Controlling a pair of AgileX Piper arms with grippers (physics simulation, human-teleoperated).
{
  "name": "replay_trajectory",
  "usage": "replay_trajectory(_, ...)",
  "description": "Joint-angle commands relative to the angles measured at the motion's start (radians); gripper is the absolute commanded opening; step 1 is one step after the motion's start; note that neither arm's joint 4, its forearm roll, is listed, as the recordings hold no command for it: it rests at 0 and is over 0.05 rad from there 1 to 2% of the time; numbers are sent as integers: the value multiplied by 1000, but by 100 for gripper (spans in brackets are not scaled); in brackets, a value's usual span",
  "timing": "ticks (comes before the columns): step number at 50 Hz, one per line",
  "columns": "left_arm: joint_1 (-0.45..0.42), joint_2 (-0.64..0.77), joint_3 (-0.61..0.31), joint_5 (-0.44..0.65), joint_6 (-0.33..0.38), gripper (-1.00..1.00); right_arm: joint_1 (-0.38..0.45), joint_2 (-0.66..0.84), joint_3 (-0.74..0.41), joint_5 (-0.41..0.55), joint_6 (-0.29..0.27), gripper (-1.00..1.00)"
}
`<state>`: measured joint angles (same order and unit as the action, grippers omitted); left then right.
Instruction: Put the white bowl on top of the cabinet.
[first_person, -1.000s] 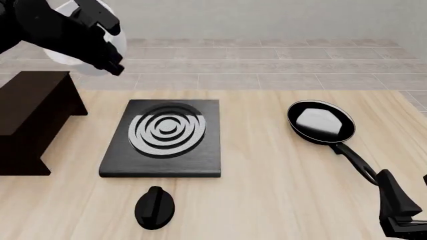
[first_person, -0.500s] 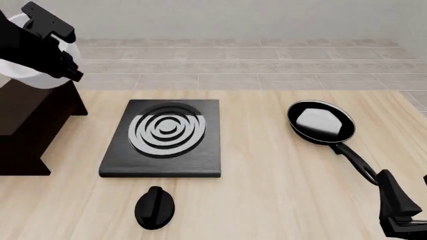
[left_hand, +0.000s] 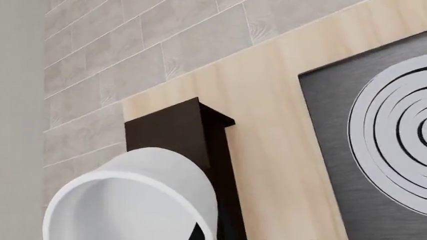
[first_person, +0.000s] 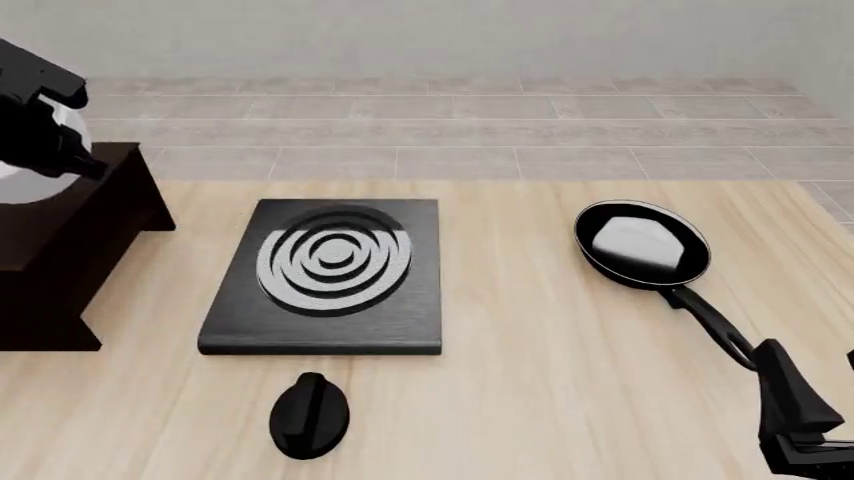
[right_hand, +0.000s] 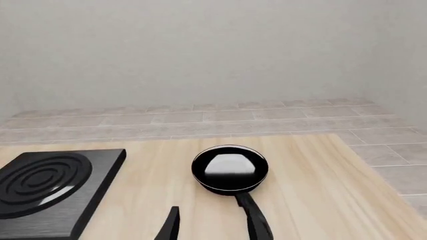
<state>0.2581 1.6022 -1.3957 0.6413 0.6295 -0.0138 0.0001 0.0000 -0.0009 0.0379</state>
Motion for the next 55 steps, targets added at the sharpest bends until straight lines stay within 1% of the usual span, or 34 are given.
replay_trajectory(1,46,23,-14,-31,-44,-100,-1,0,0,-1,0,100)
replay_trajectory(5,43,30,15,-57,-55,-100,-1,0,0,-1,-1,100)
replay_trajectory(6,38,32,14,-65,-72,-100,-1,0,0,-1,-1,100)
replay_trajectory(8,39,36,12,-69,-82,-100,-1,0,0,-1,-1,100)
replay_trajectory(10,41,39,23,-79,-79,-100,-1,0,0,-1,-1,100)
replay_trajectory(12,36,40,61,-108,-89,-100,-1,0,0,0,-3,100)
replay_trajectory(14,22,41,74,-119,-114,-100,-1,0,0,1,-3,100)
replay_trajectory(18,9,45,104,-143,-136,-100,-1,0,0,0,-3,100)
replay_trajectory(31,14,45,156,-170,-137,-100,-1,0,0,0,-4,100)
replay_trajectory(34,43,53,162,-182,-116,-100,-1,0,0,0,-3,100)
replay_trajectory(38,47,57,169,-191,-120,-100,-1,0,0,0,-3,100)
replay_trajectory(39,54,51,178,-197,-110,100,-2,0,0,0,-3,100)
replay_trajectory(42,50,46,177,-194,-124,100,-1,0,0,0,-4,100)
replay_trajectory(55,64,29,117,-180,-99,100,-2,0,0,0,-4,100)
